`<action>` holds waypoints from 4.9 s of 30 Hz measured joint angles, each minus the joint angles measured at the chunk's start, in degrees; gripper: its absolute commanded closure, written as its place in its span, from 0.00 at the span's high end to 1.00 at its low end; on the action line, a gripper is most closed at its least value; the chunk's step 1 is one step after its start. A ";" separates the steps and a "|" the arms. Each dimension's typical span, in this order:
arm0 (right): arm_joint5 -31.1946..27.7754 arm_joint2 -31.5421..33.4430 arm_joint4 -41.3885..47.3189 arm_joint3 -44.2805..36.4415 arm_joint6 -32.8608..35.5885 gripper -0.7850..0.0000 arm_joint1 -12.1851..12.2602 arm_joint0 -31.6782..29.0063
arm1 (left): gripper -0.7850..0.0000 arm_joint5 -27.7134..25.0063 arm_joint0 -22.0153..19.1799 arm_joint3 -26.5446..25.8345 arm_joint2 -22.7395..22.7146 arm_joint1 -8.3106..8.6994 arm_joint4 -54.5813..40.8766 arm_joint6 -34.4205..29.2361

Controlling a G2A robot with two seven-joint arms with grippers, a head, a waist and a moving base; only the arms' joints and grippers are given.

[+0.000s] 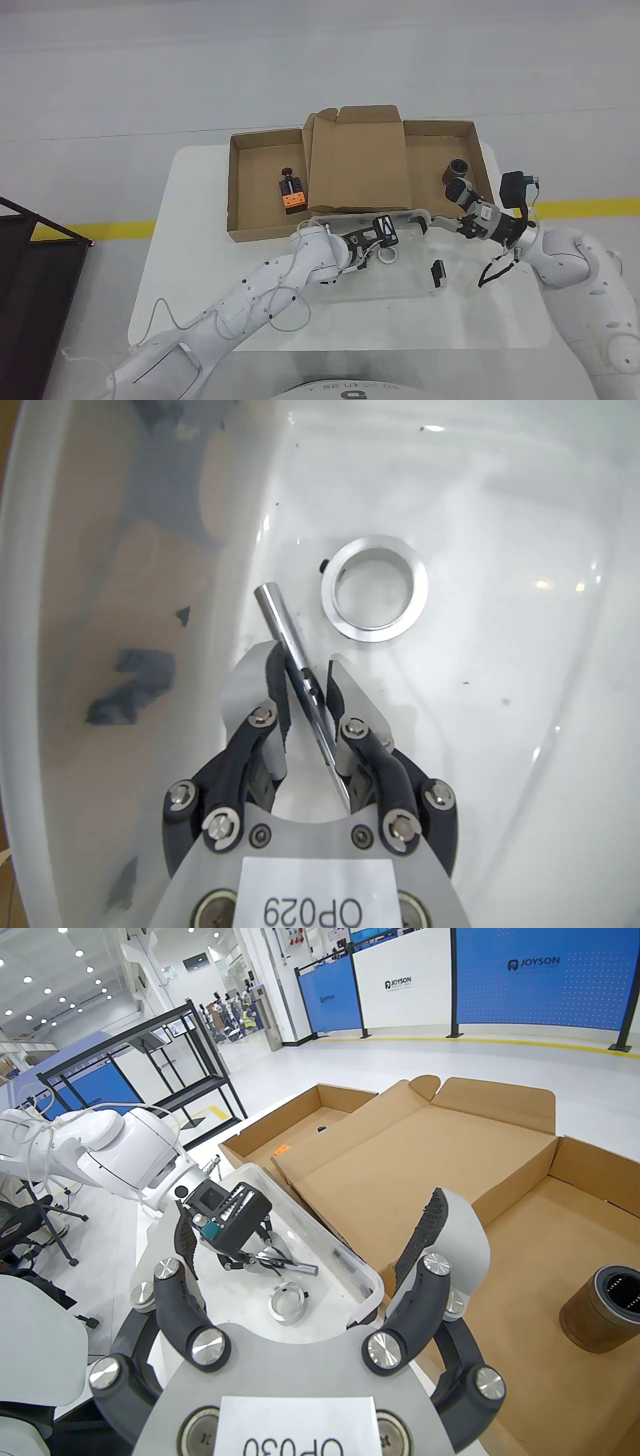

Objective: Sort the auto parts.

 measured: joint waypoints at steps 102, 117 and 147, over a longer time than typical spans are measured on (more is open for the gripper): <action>0.00 0.00 0.00 0.00 0.00 1.00 0.00 0.00 | 1.00 12.39 -2.16 12.19 -33.48 7.14 -19.61 1.85; 4.35 -5.23 -0.25 -7.96 5.92 1.00 -0.16 0.34 | 1.00 12.39 -2.16 12.19 -33.48 7.14 -19.61 1.85; 15.60 -17.41 -24.85 -19.85 30.47 0.90 0.74 1.62 | 1.00 12.39 -2.16 12.19 -33.48 7.14 -19.61 1.85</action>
